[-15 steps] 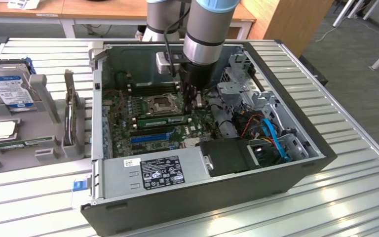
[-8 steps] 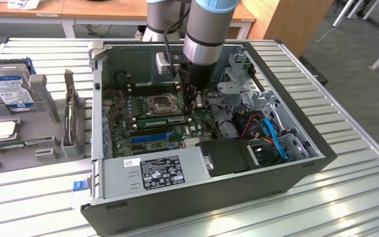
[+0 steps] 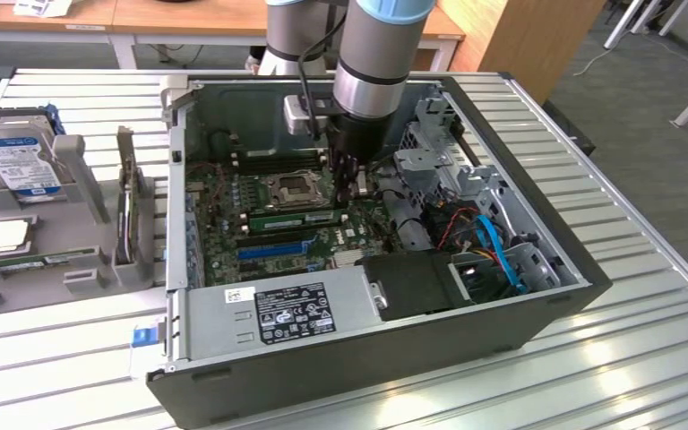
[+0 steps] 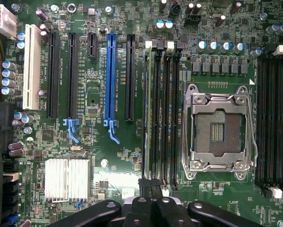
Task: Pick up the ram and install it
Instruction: 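Press down the ram until it locks into place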
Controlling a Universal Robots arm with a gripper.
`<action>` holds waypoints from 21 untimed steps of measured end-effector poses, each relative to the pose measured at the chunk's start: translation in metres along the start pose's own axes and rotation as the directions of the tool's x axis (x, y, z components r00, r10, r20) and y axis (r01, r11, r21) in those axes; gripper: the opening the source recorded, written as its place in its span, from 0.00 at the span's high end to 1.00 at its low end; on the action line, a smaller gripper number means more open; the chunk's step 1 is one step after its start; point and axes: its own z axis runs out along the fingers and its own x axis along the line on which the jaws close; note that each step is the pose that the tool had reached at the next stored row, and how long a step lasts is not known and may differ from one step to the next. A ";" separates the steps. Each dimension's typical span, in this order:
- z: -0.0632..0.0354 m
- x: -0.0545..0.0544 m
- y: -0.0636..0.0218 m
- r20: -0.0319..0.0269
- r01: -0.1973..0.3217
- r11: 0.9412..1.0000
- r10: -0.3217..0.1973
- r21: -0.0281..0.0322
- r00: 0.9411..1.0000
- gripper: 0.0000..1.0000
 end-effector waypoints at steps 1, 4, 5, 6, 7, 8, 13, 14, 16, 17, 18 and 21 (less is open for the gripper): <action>0.0001 0.000 0.0000 0.000 0.000 1.000 0.000 0.000 1.000 0.90; 0.0008 0.000 0.0000 0.000 0.000 1.000 0.000 0.000 1.000 0.90; 0.0008 0.000 0.0000 0.000 0.000 1.000 0.000 0.000 1.000 0.90; 0.0008 0.000 0.0000 0.000 0.000 1.000 0.000 0.000 1.000 0.90; 0.0008 0.000 0.0000 0.000 0.000 1.000 0.000 0.000 1.000 0.90; 0.0009 0.000 0.0000 0.000 0.000 1.000 0.000 0.000 1.000 0.90; 0.0014 0.000 0.0000 0.000 0.000 1.000 0.000 0.000 1.000 0.90; 0.0015 0.000 -0.0001 0.000 0.000 1.000 0.000 0.000 1.000 0.90; 0.0019 0.000 -0.0001 0.000 0.000 1.000 0.000 0.000 1.000 0.90; 0.0022 0.000 -0.0001 0.000 0.000 1.000 0.000 0.000 1.000 0.90; 0.0025 0.000 -0.0001 0.000 0.000 1.000 0.000 0.000 1.000 0.90; 0.0031 0.000 -0.0001 0.000 0.000 1.000 0.000 0.000 1.000 0.90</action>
